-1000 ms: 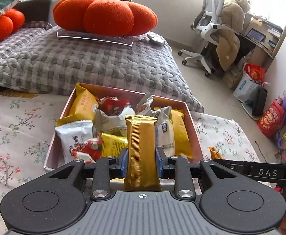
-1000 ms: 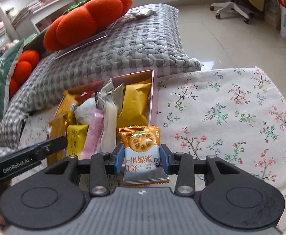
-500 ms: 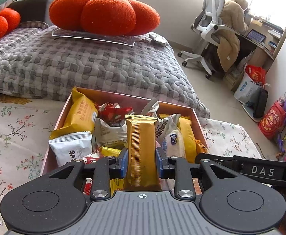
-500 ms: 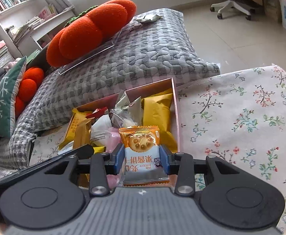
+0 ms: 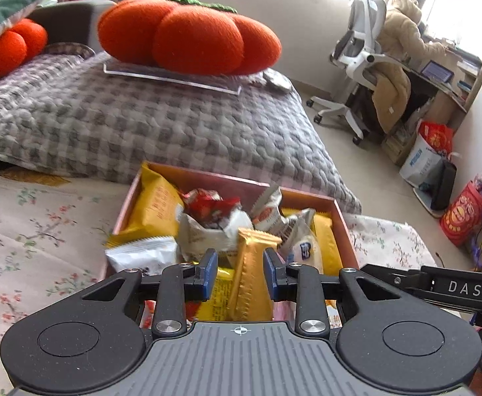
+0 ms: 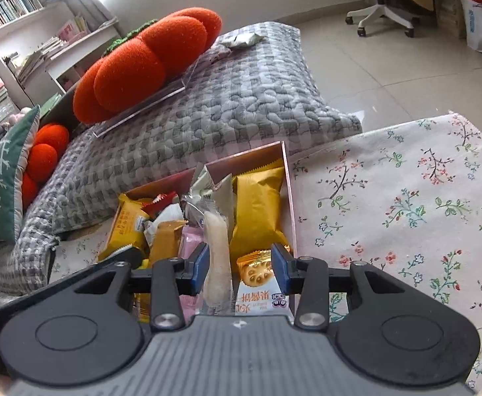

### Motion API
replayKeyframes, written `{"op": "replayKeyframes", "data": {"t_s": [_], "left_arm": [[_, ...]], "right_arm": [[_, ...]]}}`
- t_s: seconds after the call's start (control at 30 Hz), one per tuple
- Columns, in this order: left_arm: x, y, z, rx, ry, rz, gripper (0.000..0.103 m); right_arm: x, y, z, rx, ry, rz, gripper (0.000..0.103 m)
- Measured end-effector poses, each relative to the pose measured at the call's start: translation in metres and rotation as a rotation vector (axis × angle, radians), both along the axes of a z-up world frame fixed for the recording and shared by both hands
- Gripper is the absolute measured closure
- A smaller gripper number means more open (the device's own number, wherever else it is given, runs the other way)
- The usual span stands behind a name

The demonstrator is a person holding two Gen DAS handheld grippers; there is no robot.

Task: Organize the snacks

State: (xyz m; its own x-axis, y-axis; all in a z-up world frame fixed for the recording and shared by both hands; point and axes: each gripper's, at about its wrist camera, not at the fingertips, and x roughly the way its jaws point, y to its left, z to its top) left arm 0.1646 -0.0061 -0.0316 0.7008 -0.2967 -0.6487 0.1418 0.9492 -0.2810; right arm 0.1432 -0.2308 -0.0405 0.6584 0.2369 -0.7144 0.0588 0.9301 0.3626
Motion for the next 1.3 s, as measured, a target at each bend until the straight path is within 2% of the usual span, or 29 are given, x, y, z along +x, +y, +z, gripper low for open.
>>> {"op": "replayKeyframes", "data": {"t_s": [0.17,0.47,0.77,0.87,1.0,1.3], "left_arm": [[-0.015,0.007,0.017,0.015,0.009,0.034,0.066],[-0.052,0.013,0.026,0.098,0.07,0.052,0.065],[-0.098,0.018,0.037,0.191,0.027,0.064,0.065],[-0.114,0.021,0.04,0.2,0.012,0.06,0.065],[-0.133,0.021,0.042,0.261,-0.021,0.082,0.065],[-0.167,0.023,0.05,0.283,-0.079,0.094,0.064]], "right_arm": [[-0.006,-0.007,0.008,0.0,0.003,-0.014,0.059],[-0.037,0.011,0.026,-0.013,-0.001,0.063,0.054],[-0.066,0.039,0.039,-0.13,-0.047,0.106,0.054],[-0.078,0.047,0.042,-0.175,-0.058,0.115,0.054],[-0.094,0.054,0.042,-0.219,-0.058,0.112,0.054],[-0.134,0.063,0.045,-0.306,-0.112,0.092,0.054]]}}
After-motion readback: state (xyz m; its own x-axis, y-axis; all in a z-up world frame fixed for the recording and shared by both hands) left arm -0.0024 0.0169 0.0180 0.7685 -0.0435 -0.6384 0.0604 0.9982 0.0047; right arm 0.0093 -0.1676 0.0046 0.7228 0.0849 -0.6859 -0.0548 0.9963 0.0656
